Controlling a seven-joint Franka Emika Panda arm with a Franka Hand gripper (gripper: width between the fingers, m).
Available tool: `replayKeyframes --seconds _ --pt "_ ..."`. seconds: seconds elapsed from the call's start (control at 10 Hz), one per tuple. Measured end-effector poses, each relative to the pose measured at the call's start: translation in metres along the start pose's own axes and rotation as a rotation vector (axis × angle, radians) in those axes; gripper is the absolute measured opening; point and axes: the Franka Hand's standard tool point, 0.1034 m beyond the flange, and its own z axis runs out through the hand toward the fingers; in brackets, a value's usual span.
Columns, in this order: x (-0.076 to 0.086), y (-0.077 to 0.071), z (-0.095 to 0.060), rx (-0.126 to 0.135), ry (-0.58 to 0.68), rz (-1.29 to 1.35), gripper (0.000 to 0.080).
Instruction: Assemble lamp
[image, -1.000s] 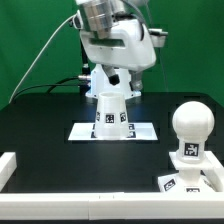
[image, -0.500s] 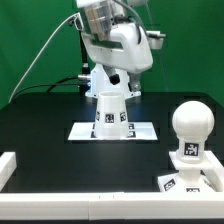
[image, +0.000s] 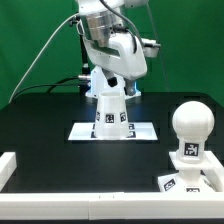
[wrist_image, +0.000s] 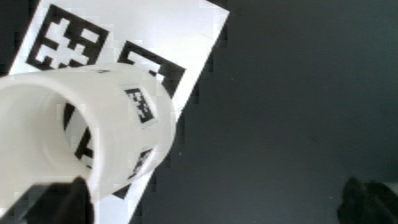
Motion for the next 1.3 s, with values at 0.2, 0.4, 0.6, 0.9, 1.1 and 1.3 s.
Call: replayKeyframes --seconds 0.2,0.4,0.6,0.9,1.1,1.3 --pt "0.001 0.015 0.015 -0.022 0.007 -0.001 0.0699" --pt "0.003 0.020 0.025 -0.042 0.015 -0.003 0.0699" --pt "0.001 0.016 0.037 -0.070 0.022 -0.008 0.0699" --pt "0.000 0.015 0.040 -0.079 0.024 -0.007 0.0575" --pt "0.000 0.016 0.041 -0.080 0.024 -0.007 0.0440" --pt "0.000 0.016 0.041 -0.082 0.023 -0.007 0.0116"
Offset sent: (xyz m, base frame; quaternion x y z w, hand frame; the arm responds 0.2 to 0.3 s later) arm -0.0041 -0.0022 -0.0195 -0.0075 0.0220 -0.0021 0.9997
